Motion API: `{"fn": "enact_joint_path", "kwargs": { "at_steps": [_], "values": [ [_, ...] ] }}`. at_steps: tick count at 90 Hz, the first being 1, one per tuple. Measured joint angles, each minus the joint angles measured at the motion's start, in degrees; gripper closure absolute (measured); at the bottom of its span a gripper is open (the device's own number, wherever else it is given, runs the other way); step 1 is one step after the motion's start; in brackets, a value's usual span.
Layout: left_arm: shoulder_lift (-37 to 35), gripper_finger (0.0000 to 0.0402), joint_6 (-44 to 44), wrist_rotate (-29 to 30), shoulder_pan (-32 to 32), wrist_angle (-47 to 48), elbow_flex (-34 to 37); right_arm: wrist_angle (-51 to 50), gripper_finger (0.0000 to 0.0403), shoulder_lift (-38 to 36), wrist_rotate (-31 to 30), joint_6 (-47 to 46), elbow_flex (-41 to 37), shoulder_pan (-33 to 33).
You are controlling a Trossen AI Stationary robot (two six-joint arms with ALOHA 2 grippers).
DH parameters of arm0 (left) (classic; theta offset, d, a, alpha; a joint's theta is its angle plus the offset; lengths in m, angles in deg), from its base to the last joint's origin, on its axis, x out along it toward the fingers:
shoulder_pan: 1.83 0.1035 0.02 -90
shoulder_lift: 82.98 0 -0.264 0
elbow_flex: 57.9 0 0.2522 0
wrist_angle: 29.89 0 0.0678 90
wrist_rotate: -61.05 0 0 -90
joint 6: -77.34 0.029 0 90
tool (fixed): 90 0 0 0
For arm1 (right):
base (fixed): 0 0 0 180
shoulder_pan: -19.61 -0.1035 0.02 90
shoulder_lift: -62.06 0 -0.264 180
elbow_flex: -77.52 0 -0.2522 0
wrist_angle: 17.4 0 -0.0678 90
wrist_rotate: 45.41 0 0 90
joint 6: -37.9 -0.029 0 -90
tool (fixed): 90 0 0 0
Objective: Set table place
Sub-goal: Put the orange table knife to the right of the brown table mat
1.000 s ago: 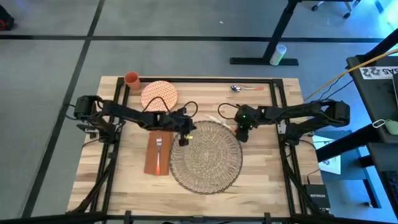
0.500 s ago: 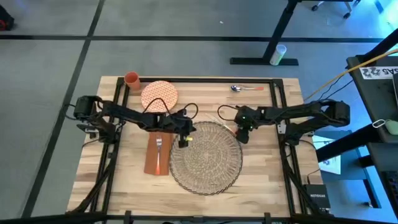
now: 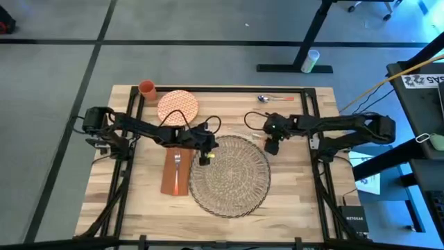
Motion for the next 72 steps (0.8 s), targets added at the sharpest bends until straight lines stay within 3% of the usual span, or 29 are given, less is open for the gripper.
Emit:
{"fn": "enact_joint_path", "kwargs": {
  "at_steps": [16,45,72],
  "values": [
    [0.0,0.0402,-0.15,-0.02,0.0,0.0,0.0,-2.22,0.0208,0.45,1.08,3.03,-0.84,0.0],
    [0.0,0.0402,-0.14,-0.02,-0.26,0.0,0.0,0.68,0.0208,3.59,-4.4,17.72,-1.46,0.46],
    [0.02,0.0402,-0.18,0.0,-1.66,0.14,0.0,2.74,0.0208,6.45,-3.49,22.42,-1.33,8.03]
  ]
}}
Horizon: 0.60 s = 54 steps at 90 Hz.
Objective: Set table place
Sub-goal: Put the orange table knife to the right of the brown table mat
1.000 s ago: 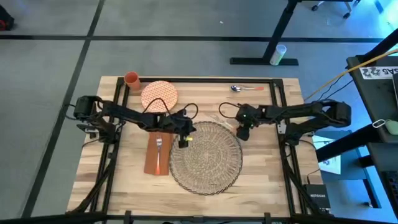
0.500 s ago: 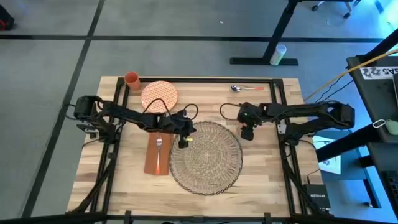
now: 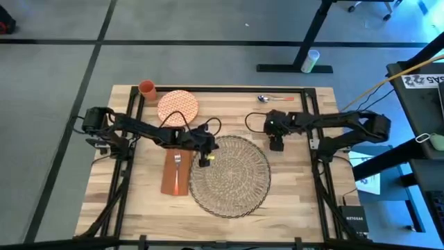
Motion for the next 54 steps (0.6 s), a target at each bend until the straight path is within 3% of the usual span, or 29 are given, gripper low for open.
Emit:
{"fn": "enact_joint_path", "kwargs": {
  "at_steps": [26,54],
  "values": [
    [0.0,0.0402,-0.06,0.0,-2.08,0.01,0.0,1.5,0.0224,5.94,10.01,1.21,0.48,5.63],
    [0.0,0.0402,-0.29,0.0,-3.87,-0.14,0.0,1.85,0.034,6.94,12.39,-0.19,0.52,5.54]
  ]
}}
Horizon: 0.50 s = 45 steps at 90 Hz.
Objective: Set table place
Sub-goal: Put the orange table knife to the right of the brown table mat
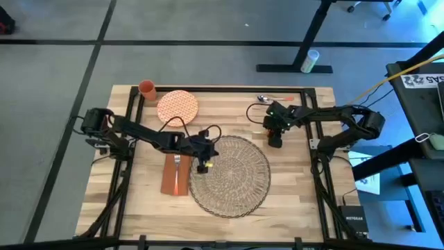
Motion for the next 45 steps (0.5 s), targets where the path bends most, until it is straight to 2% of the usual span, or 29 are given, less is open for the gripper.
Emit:
{"fn": "enact_joint_path", "kwargs": {
  "at_steps": [36,45],
  "values": [
    [0.0,0.0402,-1.55,0.02,-0.86,-0.21,0.0,-1.0,0.035,-2.01,1.41,-3.61,-0.15,-0.52],
    [0.0,0.0402,-1.82,0.03,-0.84,-0.22,0.0,-2.87,0.0392,-4.96,3.81,-5.18,0.48,-2.16]
  ]
}}
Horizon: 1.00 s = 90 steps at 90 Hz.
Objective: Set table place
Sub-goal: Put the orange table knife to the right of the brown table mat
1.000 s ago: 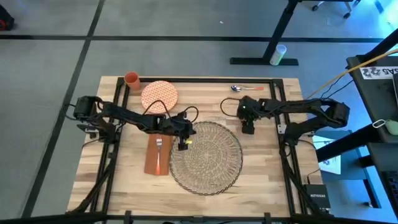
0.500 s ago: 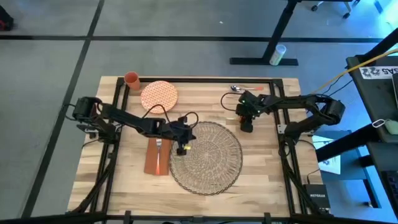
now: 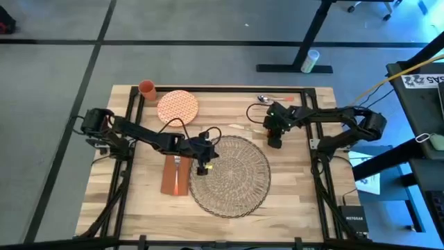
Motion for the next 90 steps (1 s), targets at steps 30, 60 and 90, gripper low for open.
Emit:
{"fn": "enact_joint_path", "kwargs": {
  "at_steps": [30,60,90],
  "values": [
    [0.02,0.0402,-0.39,0.08,-0.26,0.04,0.0,-3.3,0.0399,-6.01,-0.82,-5.37,3.48,-10.01],
    [0.07,0.0402,5.62,7.9,2.44,0.02,0.02,-5.4,0.0369,-6.28,-13.22,-6.83,3.52,-13.34],
    [0.09,0.0398,5.71,1.17,11.68,1.94,0.02,-5.2,0.0289,-2.67,-14.68,-5.31,3.15,-13.32]
  ]
}}
